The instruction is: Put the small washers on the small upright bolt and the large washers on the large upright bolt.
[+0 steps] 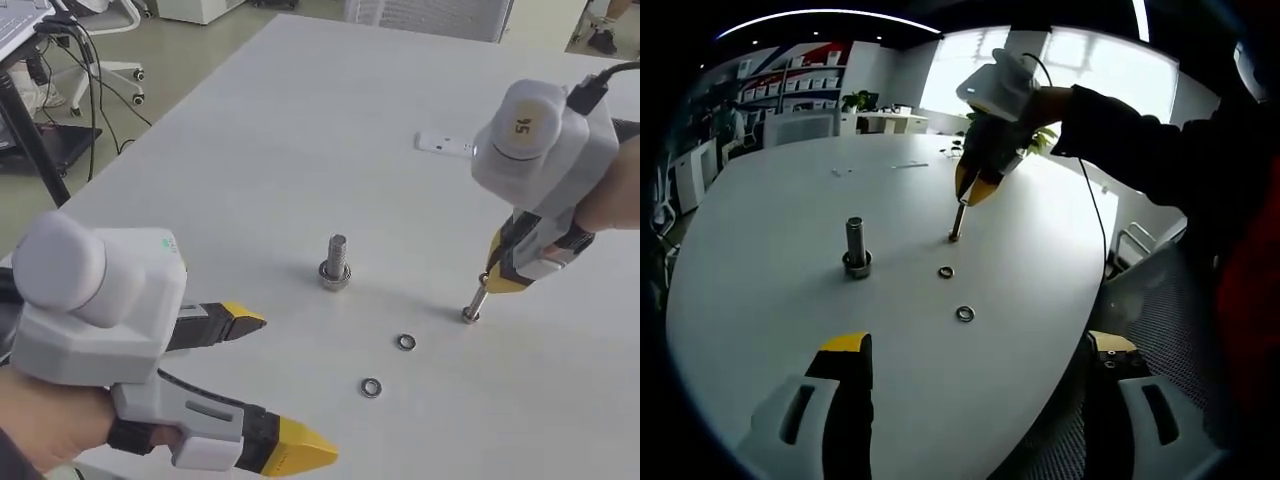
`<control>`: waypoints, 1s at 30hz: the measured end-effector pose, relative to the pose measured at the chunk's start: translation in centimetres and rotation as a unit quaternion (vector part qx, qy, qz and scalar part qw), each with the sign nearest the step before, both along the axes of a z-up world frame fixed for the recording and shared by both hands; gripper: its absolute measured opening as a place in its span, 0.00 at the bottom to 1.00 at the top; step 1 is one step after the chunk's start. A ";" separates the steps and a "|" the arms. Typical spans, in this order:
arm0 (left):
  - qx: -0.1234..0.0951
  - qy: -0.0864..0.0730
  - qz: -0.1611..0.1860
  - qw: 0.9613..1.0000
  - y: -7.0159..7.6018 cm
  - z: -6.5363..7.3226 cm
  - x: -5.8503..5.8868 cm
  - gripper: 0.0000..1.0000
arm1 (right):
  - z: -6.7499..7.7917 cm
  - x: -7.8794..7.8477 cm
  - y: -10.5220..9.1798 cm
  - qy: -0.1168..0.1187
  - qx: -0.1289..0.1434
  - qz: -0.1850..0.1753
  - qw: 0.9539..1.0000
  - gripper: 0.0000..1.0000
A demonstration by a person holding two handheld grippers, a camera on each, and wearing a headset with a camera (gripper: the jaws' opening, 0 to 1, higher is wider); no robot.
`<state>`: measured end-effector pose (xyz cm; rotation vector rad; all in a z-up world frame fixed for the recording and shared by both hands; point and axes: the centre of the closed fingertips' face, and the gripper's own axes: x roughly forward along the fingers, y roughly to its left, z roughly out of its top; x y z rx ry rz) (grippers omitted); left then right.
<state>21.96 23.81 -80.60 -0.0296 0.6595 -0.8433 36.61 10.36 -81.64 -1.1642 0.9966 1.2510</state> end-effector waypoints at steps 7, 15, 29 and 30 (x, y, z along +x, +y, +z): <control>-0.002 0.000 0.001 1.000 0.0 0.0 -0.1 0.87 | -0.5 -0.1 -0.2 0.004 -0.003 -0.002 1.000 0.13; -0.003 0.001 0.001 1.000 -0.1 0.0 -0.3 0.87 | -1.7 -0.3 -0.3 0.015 -0.007 -0.005 1.000 0.13; -0.002 0.003 0.003 1.000 -0.1 0.0 -0.3 0.87 | -3.8 -0.8 0.1 0.032 -0.011 -0.007 0.999 0.13; -0.002 0.003 0.003 1.000 0.0 0.0 -0.3 0.87 | -3.9 -0.8 0.1 0.034 -0.011 -0.007 0.999 0.13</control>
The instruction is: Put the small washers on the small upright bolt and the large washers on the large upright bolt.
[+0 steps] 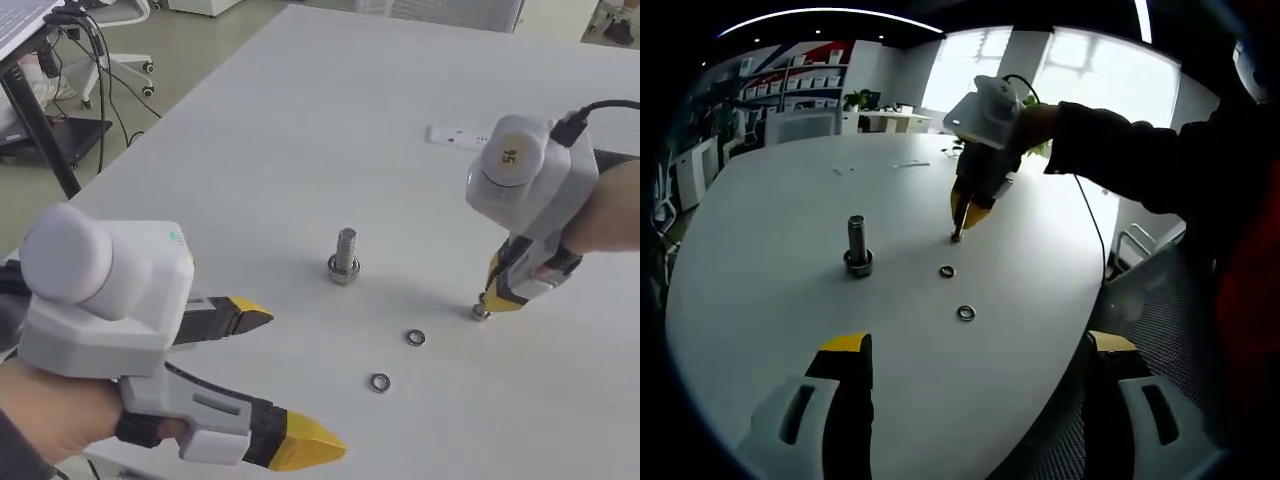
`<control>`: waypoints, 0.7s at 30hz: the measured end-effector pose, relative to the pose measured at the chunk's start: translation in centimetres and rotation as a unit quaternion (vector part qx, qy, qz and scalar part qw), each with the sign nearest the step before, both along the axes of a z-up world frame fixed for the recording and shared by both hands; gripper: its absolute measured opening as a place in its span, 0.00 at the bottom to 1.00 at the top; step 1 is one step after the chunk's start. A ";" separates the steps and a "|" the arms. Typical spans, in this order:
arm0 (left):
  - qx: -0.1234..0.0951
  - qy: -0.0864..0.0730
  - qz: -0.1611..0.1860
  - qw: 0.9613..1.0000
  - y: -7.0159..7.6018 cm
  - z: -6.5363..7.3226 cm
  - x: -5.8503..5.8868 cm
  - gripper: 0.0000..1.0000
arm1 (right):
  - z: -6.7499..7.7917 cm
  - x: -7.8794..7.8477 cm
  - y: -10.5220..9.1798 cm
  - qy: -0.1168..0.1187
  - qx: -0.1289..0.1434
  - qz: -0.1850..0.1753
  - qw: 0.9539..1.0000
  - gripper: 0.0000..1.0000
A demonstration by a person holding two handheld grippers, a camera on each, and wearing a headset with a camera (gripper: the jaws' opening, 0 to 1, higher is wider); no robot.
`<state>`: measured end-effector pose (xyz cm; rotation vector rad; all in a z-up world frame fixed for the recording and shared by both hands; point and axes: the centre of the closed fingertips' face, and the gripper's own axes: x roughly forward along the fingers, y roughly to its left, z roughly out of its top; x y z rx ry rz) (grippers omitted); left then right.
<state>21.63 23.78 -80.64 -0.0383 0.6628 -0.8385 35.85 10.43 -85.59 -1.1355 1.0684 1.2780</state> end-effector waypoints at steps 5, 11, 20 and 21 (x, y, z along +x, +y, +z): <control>0.000 0.001 0.001 1.000 0.1 0.0 0.1 0.87 | -0.6 0.0 -0.1 0.006 -0.003 -0.002 1.000 0.13; 0.000 0.002 0.002 1.000 0.1 0.0 0.1 0.87 | -1.1 0.2 -0.2 0.010 -0.005 -0.002 1.000 0.14; 0.000 0.003 0.002 1.000 0.1 0.0 0.2 0.87 | -1.1 0.2 0.0 0.009 -0.003 -0.002 1.000 0.14; -0.001 0.003 0.002 1.000 0.1 0.0 0.2 0.87 | -1.1 0.2 0.0 0.009 -0.003 -0.001 1.000 0.14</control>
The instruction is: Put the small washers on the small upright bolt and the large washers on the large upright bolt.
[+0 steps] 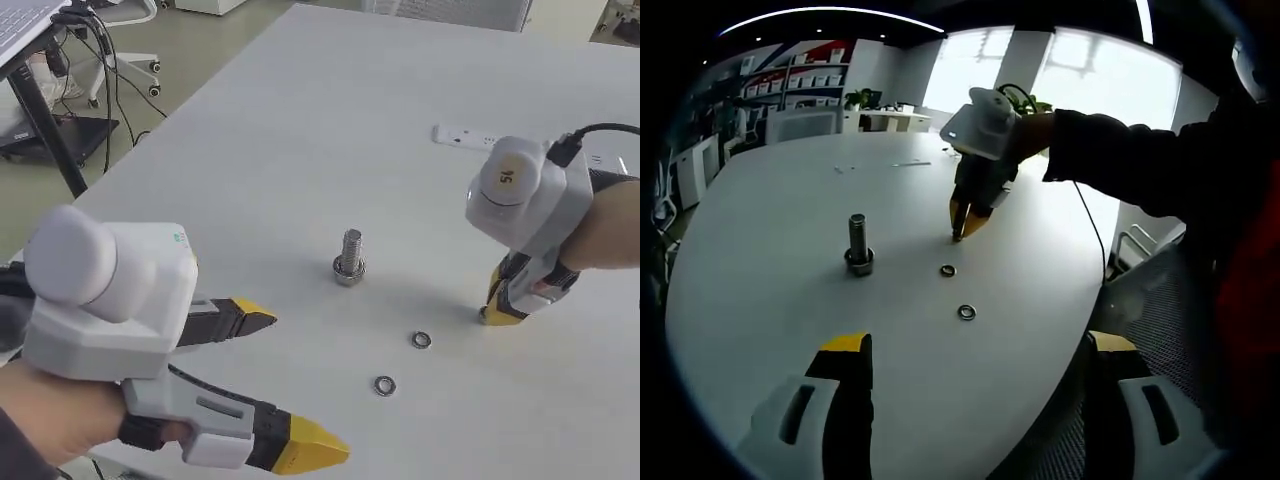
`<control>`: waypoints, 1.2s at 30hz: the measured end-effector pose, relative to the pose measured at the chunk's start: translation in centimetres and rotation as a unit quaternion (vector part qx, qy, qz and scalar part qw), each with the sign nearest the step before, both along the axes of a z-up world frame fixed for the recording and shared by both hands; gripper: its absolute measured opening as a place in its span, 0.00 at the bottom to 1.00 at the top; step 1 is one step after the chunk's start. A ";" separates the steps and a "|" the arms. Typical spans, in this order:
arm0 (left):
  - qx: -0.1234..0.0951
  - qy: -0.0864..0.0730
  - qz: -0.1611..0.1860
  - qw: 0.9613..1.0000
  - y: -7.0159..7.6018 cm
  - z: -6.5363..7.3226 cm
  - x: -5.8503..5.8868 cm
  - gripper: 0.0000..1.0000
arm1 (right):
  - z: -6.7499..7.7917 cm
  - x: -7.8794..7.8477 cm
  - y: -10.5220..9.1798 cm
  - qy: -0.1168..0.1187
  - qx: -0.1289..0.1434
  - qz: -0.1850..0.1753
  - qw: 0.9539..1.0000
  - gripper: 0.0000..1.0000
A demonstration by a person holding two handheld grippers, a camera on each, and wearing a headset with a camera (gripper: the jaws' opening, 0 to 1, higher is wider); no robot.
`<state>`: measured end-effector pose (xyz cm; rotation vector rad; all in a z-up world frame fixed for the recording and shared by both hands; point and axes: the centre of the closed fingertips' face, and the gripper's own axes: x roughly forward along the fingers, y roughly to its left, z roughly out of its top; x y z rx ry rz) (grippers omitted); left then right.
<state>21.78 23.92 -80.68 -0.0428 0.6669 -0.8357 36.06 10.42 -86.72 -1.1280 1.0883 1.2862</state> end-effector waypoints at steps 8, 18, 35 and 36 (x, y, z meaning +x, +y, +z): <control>0.001 0.000 -0.001 1.000 0.0 0.0 0.0 0.87 | -0.1 0.1 -0.2 -0.001 -0.003 -0.006 1.000 0.16; 0.001 -0.001 -0.001 1.000 0.0 0.0 0.1 0.87 | 0.3 0.3 -0.4 -0.003 0.005 -0.013 1.000 0.26; 0.002 -0.003 -0.002 1.000 -0.2 0.0 0.1 0.87 | 2.4 0.1 0.5 -0.017 0.027 -0.011 0.999 0.35; 0.002 -0.004 -0.002 1.000 -0.2 0.0 0.1 0.87 | 2.5 0.1 0.7 -0.019 0.029 -0.009 0.999 0.35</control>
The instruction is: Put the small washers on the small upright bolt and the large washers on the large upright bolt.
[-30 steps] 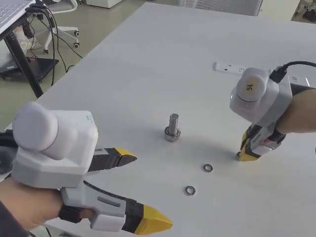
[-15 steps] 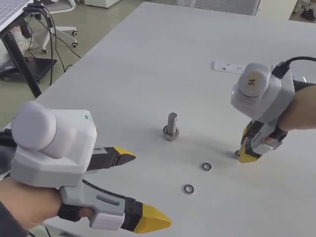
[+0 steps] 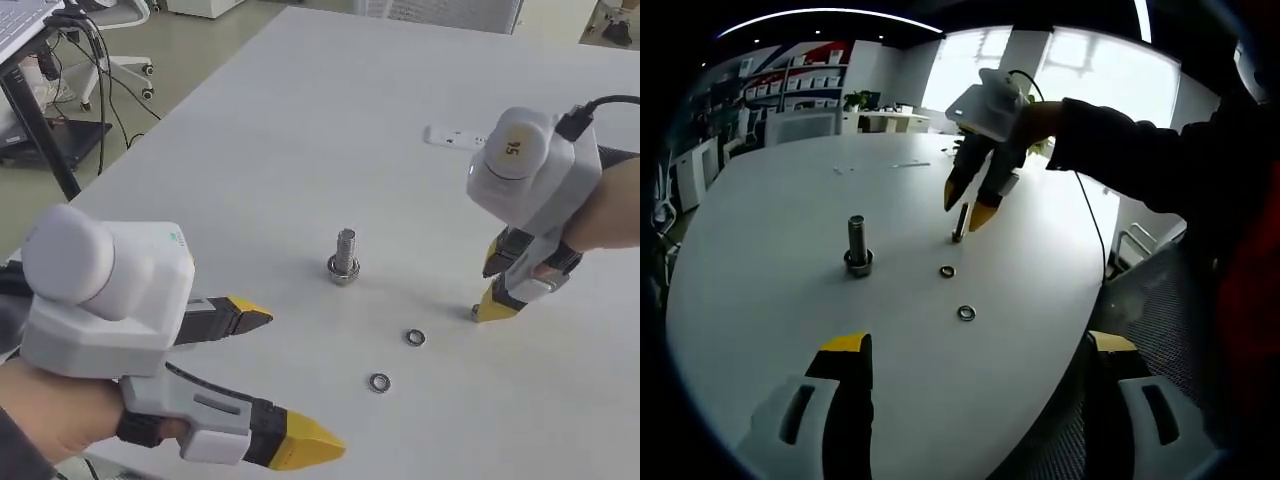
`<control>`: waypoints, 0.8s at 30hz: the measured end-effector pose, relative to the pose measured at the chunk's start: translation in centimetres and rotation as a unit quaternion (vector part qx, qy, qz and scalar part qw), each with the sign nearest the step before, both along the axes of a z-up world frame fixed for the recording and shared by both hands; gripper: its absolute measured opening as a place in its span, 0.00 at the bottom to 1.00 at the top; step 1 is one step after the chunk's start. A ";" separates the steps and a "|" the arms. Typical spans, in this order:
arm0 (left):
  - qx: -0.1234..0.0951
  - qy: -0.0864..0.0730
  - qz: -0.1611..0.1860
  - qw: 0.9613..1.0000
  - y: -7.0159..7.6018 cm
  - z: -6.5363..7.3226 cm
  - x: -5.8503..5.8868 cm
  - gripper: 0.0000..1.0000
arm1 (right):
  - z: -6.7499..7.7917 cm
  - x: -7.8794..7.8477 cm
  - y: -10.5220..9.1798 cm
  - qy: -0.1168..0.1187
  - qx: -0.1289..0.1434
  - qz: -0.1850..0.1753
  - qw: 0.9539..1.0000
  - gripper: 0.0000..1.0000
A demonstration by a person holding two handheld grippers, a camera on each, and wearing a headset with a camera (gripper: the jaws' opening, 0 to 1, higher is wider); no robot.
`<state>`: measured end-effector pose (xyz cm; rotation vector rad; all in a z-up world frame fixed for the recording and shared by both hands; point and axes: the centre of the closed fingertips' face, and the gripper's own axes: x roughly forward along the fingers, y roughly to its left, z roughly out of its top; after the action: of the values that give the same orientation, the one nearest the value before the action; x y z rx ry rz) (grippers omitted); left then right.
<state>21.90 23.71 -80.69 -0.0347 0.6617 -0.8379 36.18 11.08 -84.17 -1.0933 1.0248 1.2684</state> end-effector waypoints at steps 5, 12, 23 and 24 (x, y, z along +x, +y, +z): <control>0.000 -0.001 0.000 1.000 0.0 0.0 -0.1 0.87 | 0.8 -0.3 1.2 -0.007 0.008 0.012 1.000 0.35; 0.000 -0.002 0.001 1.000 0.1 0.1 -0.1 0.87 | 1.4 -1.1 3.0 -0.009 0.015 0.035 0.999 0.35; -0.001 -0.006 0.002 1.000 0.2 0.3 -0.1 0.87 | 0.8 -2.2 4.5 -0.003 0.008 0.061 0.998 0.35; -0.002 -0.006 0.002 1.000 0.2 0.3 -0.1 0.87 | 0.7 -2.3 4.6 -0.002 0.007 0.063 0.998 0.35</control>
<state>21.82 23.92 -80.37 -0.0341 0.6483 -0.8338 33.88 15.63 -83.46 -1.1641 0.9541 1.3710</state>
